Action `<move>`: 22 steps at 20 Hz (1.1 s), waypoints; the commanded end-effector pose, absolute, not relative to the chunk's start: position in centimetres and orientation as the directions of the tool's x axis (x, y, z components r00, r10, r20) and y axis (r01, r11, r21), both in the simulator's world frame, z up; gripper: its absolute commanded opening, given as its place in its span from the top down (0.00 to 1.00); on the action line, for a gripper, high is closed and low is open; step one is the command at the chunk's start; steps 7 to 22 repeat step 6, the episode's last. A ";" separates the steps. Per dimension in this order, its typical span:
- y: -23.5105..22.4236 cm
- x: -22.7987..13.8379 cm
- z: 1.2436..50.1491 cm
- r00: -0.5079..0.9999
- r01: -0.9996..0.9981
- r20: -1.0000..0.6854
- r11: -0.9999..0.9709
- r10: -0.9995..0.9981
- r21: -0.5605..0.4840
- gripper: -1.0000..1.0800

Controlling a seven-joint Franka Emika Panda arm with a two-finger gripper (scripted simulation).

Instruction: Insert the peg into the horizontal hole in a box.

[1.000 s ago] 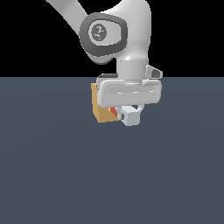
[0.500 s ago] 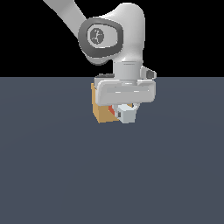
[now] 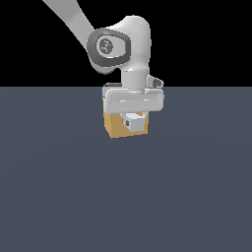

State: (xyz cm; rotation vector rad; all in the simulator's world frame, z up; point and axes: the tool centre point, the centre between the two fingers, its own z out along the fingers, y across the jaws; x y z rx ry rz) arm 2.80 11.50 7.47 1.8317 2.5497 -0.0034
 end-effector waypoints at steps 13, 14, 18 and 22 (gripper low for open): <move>12.4 2.8 7.6 -0.327 0.945 0.000 0.327 0.945 0.002 1.00; 12.4 2.8 7.6 -0.327 0.945 0.000 0.327 0.945 0.002 1.00; 12.4 2.8 7.6 -0.327 0.945 0.000 0.327 0.945 0.002 1.00; 12.4 2.8 7.6 -0.327 0.945 0.000 0.327 0.945 0.002 1.00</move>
